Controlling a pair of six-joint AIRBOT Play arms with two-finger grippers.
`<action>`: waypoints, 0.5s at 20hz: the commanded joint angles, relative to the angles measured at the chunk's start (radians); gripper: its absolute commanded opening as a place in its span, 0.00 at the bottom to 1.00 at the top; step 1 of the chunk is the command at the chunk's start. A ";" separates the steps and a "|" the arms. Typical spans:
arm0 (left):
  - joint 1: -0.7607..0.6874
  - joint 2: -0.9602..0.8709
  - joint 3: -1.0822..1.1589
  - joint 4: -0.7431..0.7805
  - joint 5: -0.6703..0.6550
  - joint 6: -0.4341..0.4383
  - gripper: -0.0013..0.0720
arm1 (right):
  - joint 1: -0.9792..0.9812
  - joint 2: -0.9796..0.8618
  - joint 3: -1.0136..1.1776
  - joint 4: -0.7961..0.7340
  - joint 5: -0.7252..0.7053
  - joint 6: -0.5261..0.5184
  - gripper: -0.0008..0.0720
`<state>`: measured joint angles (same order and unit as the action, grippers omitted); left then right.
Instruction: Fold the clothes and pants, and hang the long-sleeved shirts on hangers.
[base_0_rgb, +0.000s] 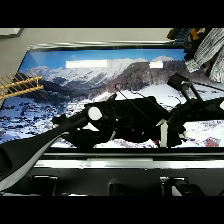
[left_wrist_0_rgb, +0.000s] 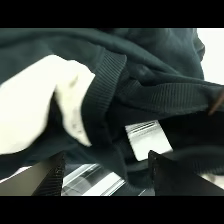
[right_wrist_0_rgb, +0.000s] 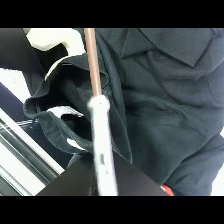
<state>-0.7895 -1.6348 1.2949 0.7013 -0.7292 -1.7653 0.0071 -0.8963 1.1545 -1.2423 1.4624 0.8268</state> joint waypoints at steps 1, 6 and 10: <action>-0.039 -0.072 0.040 -0.017 0.031 -0.016 0.77 | 0.000 0.001 0.000 0.000 0.002 0.005 0.07; -0.038 -0.094 0.041 -0.017 0.130 -0.016 0.64 | 0.000 0.001 0.000 0.000 0.003 0.046 0.07; -0.039 -0.123 0.043 -0.018 0.148 -0.016 0.46 | 0.000 0.001 0.000 0.002 0.003 0.057 0.07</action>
<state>-0.8268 -1.7374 1.3342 0.6842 -0.6086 -1.7805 0.0071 -0.8963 1.1545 -1.2427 1.4651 0.8711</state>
